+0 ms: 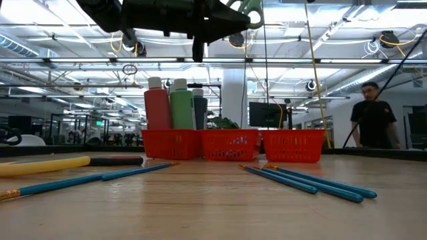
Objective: Pick & Place Paint Supplies
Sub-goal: Put the green scissors into the middle red bin
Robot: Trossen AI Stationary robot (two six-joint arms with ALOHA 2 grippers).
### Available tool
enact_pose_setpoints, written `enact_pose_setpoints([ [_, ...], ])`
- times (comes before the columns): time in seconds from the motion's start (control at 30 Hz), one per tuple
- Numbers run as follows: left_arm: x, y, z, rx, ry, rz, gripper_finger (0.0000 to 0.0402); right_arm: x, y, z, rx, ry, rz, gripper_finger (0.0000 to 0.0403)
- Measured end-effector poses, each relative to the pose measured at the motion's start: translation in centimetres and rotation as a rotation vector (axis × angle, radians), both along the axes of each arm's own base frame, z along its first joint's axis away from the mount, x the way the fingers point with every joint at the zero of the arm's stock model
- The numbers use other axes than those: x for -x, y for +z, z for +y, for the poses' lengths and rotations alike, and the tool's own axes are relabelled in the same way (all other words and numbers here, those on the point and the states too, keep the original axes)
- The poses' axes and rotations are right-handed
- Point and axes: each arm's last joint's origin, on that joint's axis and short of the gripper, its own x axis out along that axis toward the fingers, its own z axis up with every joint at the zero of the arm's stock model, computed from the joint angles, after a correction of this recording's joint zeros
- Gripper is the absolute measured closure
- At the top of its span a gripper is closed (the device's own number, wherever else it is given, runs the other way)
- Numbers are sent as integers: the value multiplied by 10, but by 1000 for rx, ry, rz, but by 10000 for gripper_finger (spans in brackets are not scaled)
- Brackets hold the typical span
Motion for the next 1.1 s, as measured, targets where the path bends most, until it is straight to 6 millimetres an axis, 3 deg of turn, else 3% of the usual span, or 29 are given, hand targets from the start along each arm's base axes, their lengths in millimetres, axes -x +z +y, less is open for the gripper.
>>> enact_pose_setpoints([
  [0.17,0,-2,-4,5,-10,17,372,-23,2,-1,-7,100,68,207],
  [0.33,0,-5,-4,9,-2,48,372,-33,1,0,-21,174,108,226],
  [0.77,0,-5,-4,22,2,47,372,-22,4,2,-27,195,154,355],
  [0.97,0,-5,-4,22,2,47,372,-22,3,2,-23,196,157,395],
  [1.1,0,-5,-4,22,3,48,372,-20,1,2,-4,208,183,400],
])
